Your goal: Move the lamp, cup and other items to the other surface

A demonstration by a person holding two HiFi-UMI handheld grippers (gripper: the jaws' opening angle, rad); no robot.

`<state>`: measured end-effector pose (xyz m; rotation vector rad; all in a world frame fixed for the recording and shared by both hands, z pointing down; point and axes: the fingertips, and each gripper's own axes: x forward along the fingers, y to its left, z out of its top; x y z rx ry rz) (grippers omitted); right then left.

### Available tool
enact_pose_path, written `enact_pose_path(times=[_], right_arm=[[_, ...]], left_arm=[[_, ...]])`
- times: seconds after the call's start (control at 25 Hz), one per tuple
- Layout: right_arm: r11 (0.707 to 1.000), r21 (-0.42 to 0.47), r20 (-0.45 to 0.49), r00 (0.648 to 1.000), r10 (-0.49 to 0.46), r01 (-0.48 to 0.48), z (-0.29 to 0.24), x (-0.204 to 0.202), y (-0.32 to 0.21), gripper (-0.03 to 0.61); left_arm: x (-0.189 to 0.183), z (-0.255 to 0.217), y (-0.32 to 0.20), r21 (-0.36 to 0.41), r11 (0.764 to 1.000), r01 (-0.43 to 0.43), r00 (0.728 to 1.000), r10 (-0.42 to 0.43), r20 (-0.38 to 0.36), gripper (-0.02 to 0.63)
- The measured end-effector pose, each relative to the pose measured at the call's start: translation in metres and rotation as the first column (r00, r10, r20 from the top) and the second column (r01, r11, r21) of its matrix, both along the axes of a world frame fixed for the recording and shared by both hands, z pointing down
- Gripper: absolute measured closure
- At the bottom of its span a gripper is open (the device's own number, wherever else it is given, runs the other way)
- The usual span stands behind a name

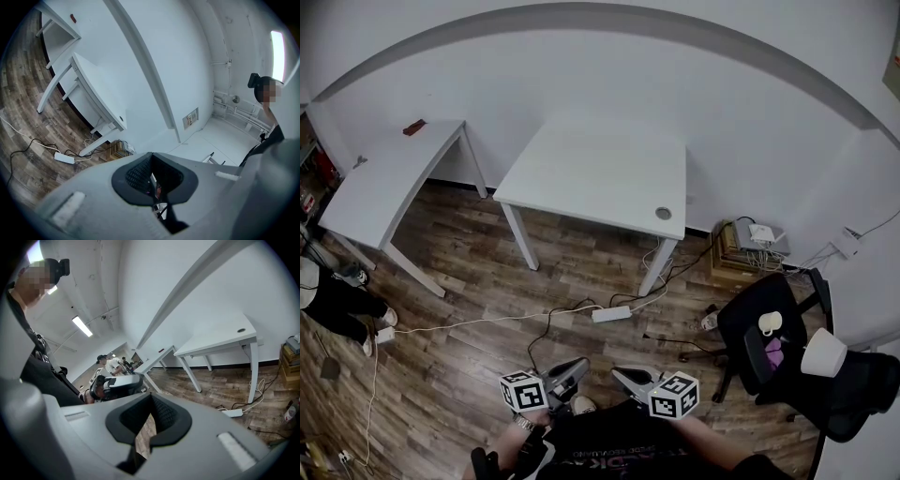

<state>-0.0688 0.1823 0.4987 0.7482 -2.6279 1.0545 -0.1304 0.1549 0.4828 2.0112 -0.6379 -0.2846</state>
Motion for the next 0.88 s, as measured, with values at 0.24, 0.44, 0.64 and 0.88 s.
enact_pose_path(times=[0.24,0.44,0.64,0.88], right_arm=[[1.000,0.008,0.000,1.000,-0.013,0.013,0.0016,-0.0054,0.0005,0.575],[1.000,0.009,-0.003,1.000,-0.017,0.017,0.0015,-0.0080,0.0014,0.575],[1.000,0.010,-0.001,1.000,-0.006,0.007,0.0009,-0.0076,0.0018,0.575],[1.000,0.025,0.003,1.000,0.002,-0.002,-0.0008,-0.0073,0.0009,0.575]], left_arm=[[-0.0066,0.0029,0.0018,-0.005,1.000,0.019,1.000,-0.019,-0.004,0.615],[-0.0090,0.0006,0.0036,-0.011,1.000,0.020,1.000,-0.020,0.004,0.616],[-0.0089,0.0014,0.0043,-0.007,1.000,0.016,1.000,-0.016,-0.008,0.616],[-0.0069,0.0017,0.0037,-0.005,1.000,0.002,1.000,-0.002,-0.007,0.616]])
